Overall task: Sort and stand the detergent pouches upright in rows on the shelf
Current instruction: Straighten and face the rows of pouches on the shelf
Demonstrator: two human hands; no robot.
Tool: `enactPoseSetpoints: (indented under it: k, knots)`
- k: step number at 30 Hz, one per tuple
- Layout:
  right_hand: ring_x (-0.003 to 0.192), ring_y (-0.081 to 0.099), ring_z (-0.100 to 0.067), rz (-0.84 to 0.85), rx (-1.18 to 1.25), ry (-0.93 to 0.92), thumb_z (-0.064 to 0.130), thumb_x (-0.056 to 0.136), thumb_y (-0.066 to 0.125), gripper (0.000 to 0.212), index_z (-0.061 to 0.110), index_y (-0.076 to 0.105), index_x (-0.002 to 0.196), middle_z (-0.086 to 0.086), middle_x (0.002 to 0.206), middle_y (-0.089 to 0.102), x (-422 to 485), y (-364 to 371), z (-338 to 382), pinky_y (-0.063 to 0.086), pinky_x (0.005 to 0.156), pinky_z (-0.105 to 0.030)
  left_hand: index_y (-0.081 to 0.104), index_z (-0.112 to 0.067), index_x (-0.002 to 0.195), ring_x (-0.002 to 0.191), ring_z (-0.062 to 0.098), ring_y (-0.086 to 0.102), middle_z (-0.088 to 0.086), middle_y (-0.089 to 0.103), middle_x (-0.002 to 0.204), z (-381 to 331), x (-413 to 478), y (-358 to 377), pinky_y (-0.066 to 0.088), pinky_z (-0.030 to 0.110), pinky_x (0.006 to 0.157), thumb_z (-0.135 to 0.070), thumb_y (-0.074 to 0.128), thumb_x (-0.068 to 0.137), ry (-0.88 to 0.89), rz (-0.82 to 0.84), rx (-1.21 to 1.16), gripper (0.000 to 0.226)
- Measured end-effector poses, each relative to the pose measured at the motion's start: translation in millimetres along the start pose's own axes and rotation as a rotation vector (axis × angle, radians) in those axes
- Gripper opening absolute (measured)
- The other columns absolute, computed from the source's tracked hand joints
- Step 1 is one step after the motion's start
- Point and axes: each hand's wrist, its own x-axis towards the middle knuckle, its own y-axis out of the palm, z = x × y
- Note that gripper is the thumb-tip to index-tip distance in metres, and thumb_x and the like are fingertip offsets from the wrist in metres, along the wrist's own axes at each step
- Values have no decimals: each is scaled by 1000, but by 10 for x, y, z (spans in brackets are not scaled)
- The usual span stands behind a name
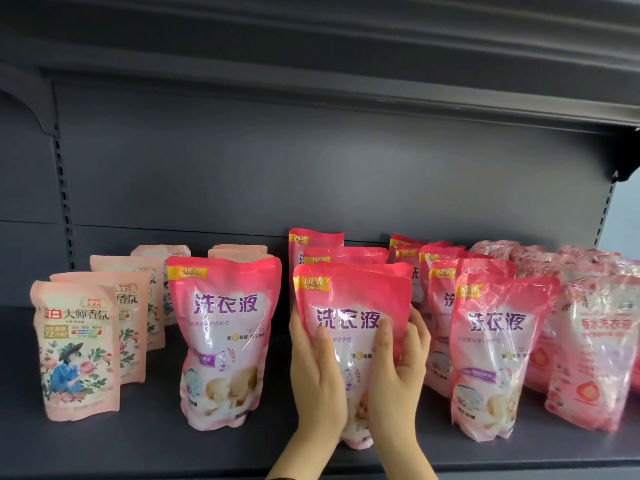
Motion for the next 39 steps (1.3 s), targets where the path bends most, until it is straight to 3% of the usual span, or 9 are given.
enactPoseSetpoints:
  k: [3, 6, 11, 14, 16, 20, 24, 32, 39]
  knots:
    - [119, 46, 6, 4, -49, -18, 43, 89, 47, 29, 37, 56, 116, 14, 133, 42, 79, 27, -54, 46, 103, -36, 19, -55, 143, 124, 17, 55, -8, 48, 143, 93, 44, 24, 50, 50, 95, -69, 33, 88, 9, 5, 58, 58]
    - [125, 46, -8, 38, -56, -37, 59, 90, 47, 23, 62, 44, 112, 8, 134, 44, 146, 38, -103, 45, 103, -40, 15, -57, 143, 129, 19, 50, -7, 42, 148, 130, 87, 33, 46, 50, 100, -73, 31, 87, 13, 50, 94, 60]
    - [133, 43, -14, 136, -28, -9, 70, 77, 52, 50, 61, 35, 123, 3, 145, 39, 146, -94, -242, 42, 105, -50, -9, -65, 139, 138, -11, 25, -43, 8, 149, 60, 37, -112, 37, 34, 112, -65, 35, 87, 85, 180, 92, 67]
    - [140, 33, -9, 218, 2, 28, 62, 82, 55, 61, 62, 23, 133, 9, 153, 30, 71, -199, -314, 35, 112, -48, -17, -60, 139, 144, -3, 14, -36, 0, 153, 166, -51, -246, 26, 42, 118, -60, 49, 84, 95, 268, 114, 85]
    - [138, 33, -3, 299, 45, 71, 57, 86, 53, 59, 65, 17, 131, 13, 153, 27, 22, -211, -292, 36, 112, -44, -18, -65, 135, 144, -4, 12, -33, -5, 154, 211, -110, -270, 24, 39, 119, -54, 57, 85, 56, 357, 81, 90]
    - [116, 54, 4, 402, 120, 148, 39, 92, 44, 58, 41, 16, 143, 12, 138, 43, 16, -208, -240, 51, 87, -17, -9, -73, 131, 140, -1, 30, -16, 15, 156, 276, -148, -177, 35, 38, 114, -17, 63, 89, -25, 436, 25, 100]
    - [101, 63, 3, 418, 84, 186, 33, 92, 40, 56, 33, 17, 143, 4, 128, 50, 90, -240, -225, 53, 74, -15, -12, -71, 132, 140, -1, 27, -16, 17, 155, 296, -137, -83, 36, 37, 114, -28, 64, 84, -2, 443, 97, 100]
    - [94, 62, 9, 527, 37, 233, 28, 99, 35, 45, 37, 13, 136, 7, 125, 48, 198, -220, -243, 52, 70, -13, -8, -63, 139, 141, 0, 27, -18, 21, 154, 276, -11, -128, 34, 41, 114, -19, 62, 91, -38, 517, 30, 96]
    - [97, 64, 0, 568, 12, 225, 41, 92, 35, 46, 39, 12, 133, 2, 123, 49, 320, -126, -333, 53, 73, -17, -6, -74, 128, 137, -7, 30, -22, 26, 149, 292, 136, -115, 34, 26, 113, -17, 61, 93, -39, 520, 135, 94]
